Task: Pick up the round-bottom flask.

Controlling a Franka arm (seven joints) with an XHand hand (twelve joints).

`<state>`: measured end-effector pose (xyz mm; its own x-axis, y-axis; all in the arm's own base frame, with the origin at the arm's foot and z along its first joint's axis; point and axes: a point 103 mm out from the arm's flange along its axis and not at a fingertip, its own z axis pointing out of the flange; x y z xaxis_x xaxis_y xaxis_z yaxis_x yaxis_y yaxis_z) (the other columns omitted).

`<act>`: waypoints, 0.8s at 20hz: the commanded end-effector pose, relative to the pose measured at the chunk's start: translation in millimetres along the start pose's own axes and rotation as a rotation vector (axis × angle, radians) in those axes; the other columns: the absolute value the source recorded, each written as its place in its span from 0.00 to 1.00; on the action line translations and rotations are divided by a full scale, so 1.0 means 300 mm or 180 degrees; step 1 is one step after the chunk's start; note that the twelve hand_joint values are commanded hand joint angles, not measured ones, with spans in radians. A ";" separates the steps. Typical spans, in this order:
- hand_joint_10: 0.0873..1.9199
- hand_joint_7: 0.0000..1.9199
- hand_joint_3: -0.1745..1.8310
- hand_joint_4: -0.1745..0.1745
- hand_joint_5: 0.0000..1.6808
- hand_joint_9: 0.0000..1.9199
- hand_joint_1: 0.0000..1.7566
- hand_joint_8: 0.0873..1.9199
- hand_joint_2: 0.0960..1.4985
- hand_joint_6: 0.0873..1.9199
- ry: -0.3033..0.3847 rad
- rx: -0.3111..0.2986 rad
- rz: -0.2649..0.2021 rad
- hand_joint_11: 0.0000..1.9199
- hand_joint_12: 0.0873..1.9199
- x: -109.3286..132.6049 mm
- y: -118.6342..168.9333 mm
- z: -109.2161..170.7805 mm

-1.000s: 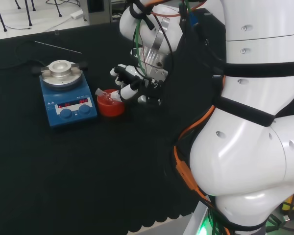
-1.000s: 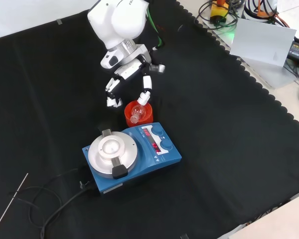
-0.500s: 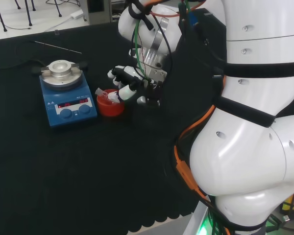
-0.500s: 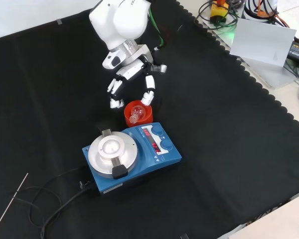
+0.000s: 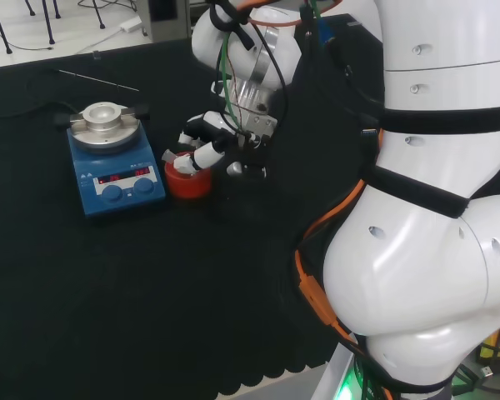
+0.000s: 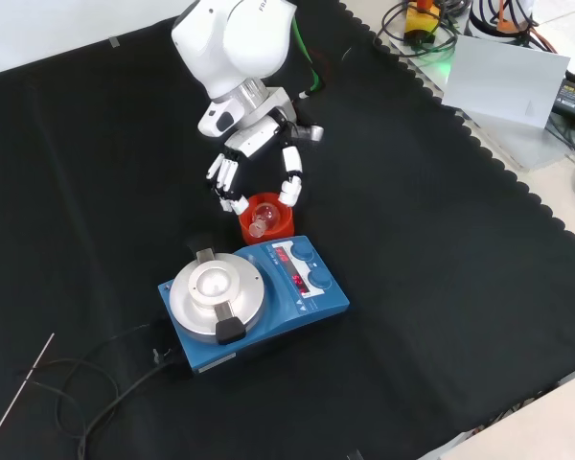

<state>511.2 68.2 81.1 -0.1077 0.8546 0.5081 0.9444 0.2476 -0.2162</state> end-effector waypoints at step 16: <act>0.49 0.14 0.26 0.36 0.19 0.21 0.41 0.41 0.35 0.50 -0.0328 0.0385 0.0091 0.05 0.77 0.020 0.047 0.046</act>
<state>521.9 79.4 74.2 -0.1231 0.8796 0.4595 0.9135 0.2813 -0.2938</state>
